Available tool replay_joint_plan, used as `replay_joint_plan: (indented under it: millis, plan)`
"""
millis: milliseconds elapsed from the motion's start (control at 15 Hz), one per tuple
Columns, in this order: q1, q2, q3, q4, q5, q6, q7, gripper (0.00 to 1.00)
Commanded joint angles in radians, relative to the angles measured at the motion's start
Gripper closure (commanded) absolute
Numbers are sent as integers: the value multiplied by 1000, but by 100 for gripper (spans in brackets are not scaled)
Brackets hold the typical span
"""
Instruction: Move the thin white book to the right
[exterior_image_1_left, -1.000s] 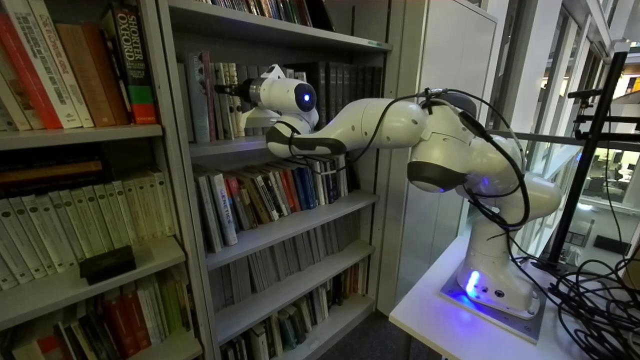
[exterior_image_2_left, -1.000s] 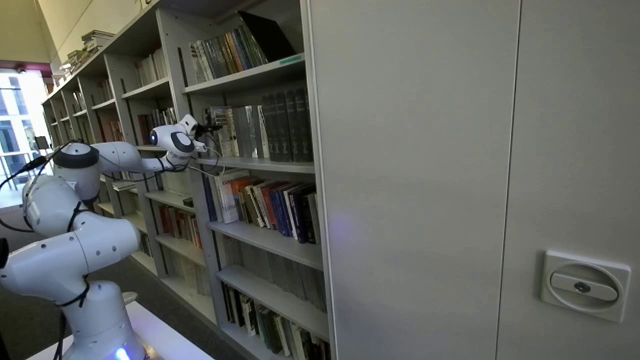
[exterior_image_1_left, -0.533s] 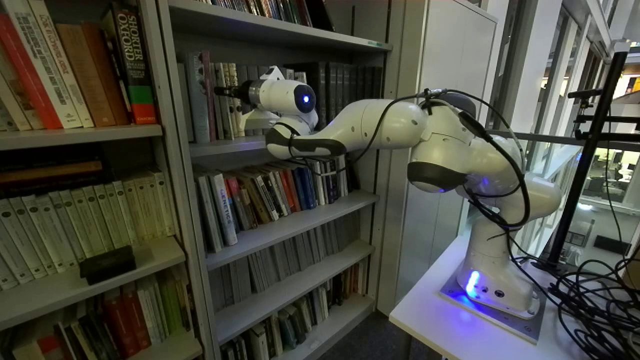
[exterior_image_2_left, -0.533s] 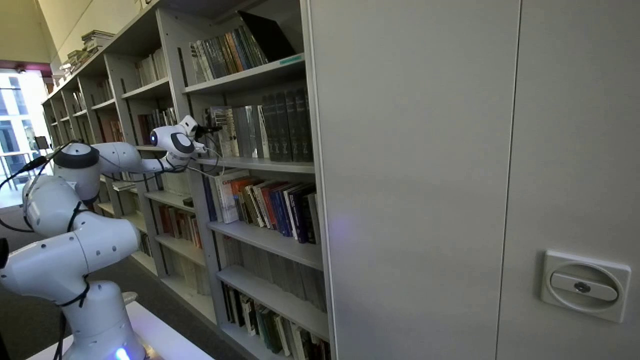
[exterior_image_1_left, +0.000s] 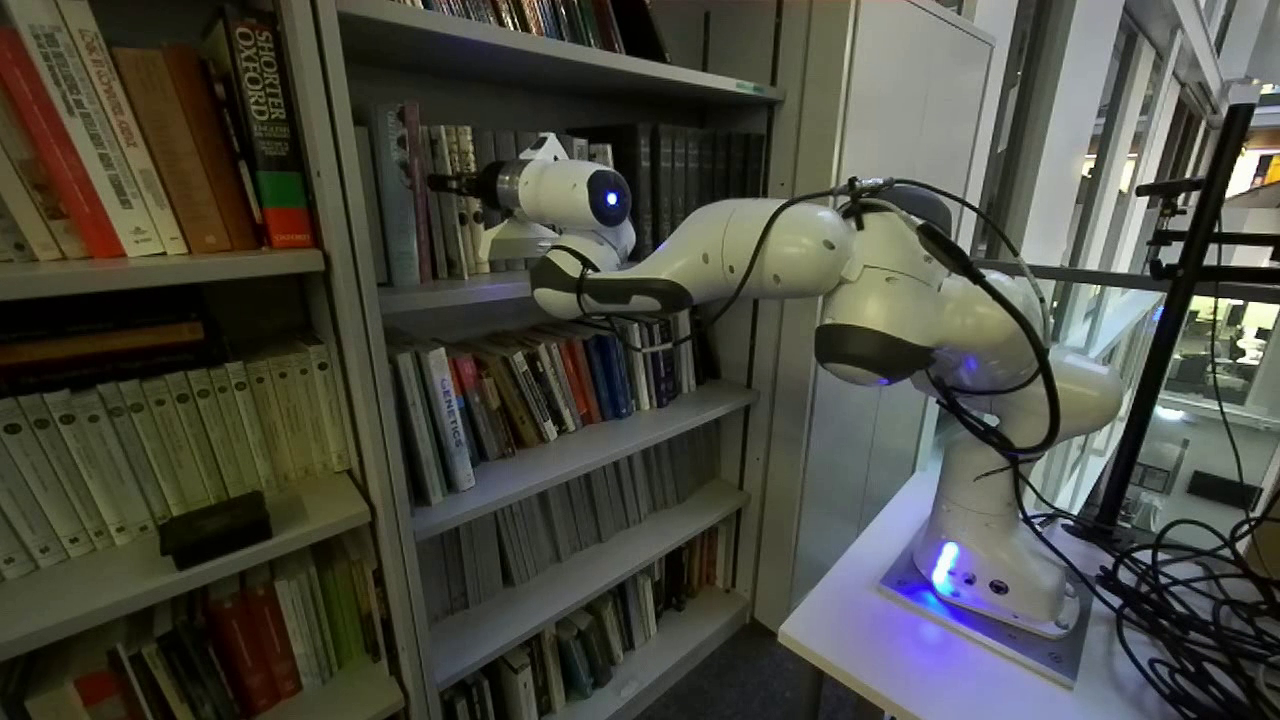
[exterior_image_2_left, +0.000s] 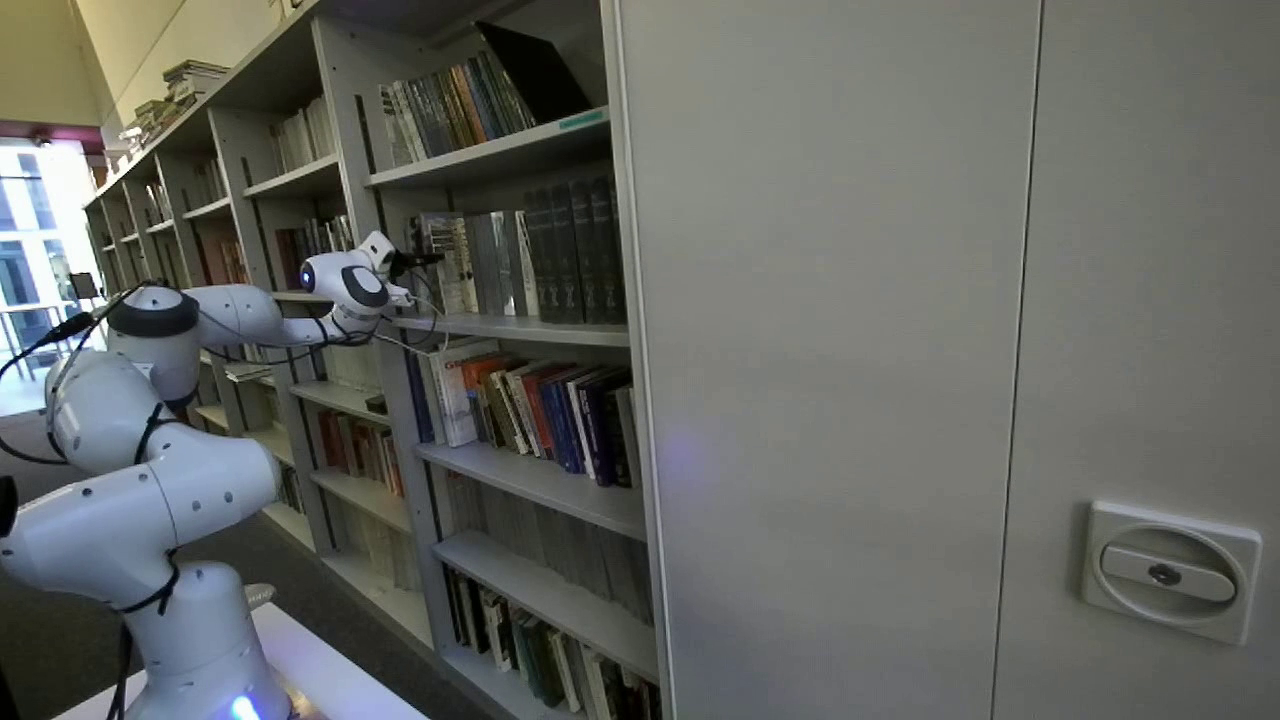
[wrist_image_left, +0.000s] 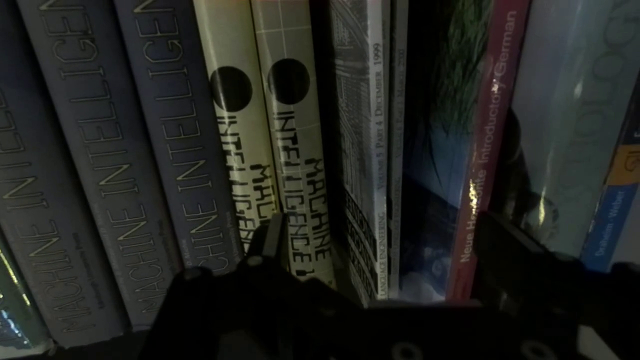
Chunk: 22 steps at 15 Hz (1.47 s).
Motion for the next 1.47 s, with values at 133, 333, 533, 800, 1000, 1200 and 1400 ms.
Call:
replay_joint_plan:
  millis: [133, 333, 533, 800, 1000, 1200, 1400]
  plan:
    - [-22, -2, 2, 26, 24, 2, -31, 0]
    - [-27, -3, 4, 34, 23, -2, -32, 0]
    - [-33, -4, 7, 45, 23, -4, -31, 0]
    - [-43, -6, 10, 59, 23, -8, -30, 0]
    - [-56, -11, 8, 70, 27, -10, -26, 0]
    - [-66, -11, 10, 75, 27, -10, -26, 0]
    - [-70, -12, 10, 77, 28, -10, -26, 0]
